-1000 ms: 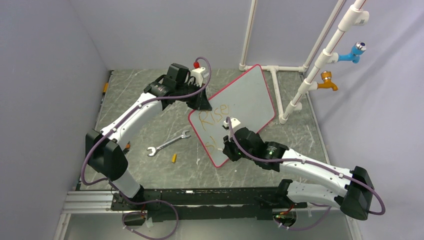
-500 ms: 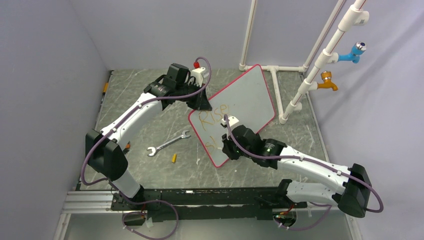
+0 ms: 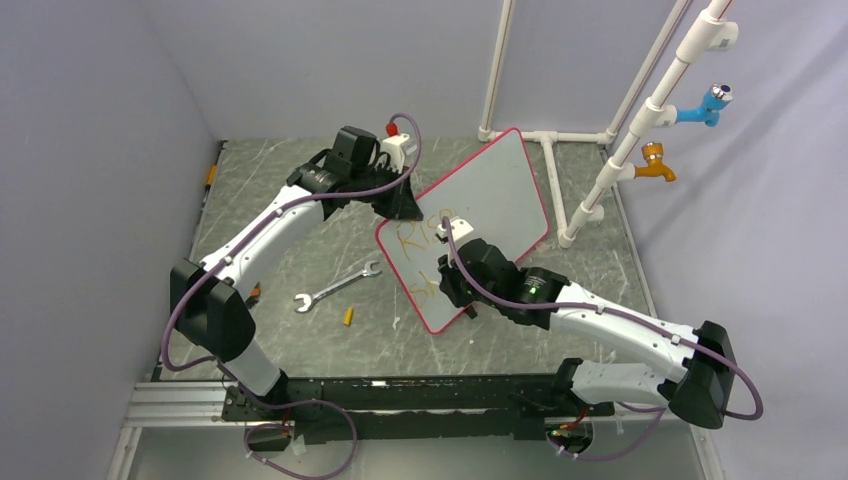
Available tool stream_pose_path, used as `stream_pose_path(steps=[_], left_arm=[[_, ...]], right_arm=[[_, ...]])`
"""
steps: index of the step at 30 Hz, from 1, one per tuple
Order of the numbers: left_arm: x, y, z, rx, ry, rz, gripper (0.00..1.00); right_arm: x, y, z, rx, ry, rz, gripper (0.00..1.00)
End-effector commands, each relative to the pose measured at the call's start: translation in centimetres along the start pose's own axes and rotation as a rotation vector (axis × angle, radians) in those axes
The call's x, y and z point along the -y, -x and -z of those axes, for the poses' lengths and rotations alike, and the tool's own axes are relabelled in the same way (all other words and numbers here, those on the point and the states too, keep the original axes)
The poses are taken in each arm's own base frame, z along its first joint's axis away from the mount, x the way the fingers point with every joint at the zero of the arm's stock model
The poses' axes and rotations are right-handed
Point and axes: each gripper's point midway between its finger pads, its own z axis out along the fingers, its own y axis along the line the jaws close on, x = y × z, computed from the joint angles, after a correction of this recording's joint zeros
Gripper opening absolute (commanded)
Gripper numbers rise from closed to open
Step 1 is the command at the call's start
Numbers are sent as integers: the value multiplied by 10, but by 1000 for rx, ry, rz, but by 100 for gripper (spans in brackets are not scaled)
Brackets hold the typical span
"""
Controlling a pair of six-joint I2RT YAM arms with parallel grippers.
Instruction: Write a sentence on the whiteboard
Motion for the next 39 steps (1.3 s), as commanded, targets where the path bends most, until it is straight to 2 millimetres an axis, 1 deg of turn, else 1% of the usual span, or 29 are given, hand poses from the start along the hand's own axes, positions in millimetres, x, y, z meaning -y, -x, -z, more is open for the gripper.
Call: stream_pose_path(steps=[1, 8, 21, 27, 32, 39], left_arm=[[-46, 11, 14, 41, 237, -176, 0], [-45, 11, 14, 43, 235, -176, 0], [-45, 11, 15, 45, 237, -177, 0], [-45, 12, 15, 47, 237, -178, 0], [-45, 12, 15, 47, 236, -177, 0], [-45, 12, 15, 45, 240, -180, 0]], right_arm=[[2, 37, -3, 118, -39, -12, 0], [10, 30, -2, 110, -72, -19, 0], [11, -5, -5, 44, -51, -48, 0], [10, -14, -3, 30, -35, -62, 0], [9, -17, -2, 26, -25, -69, 0], [8, -7, 8, 47, -17, -73, 0]])
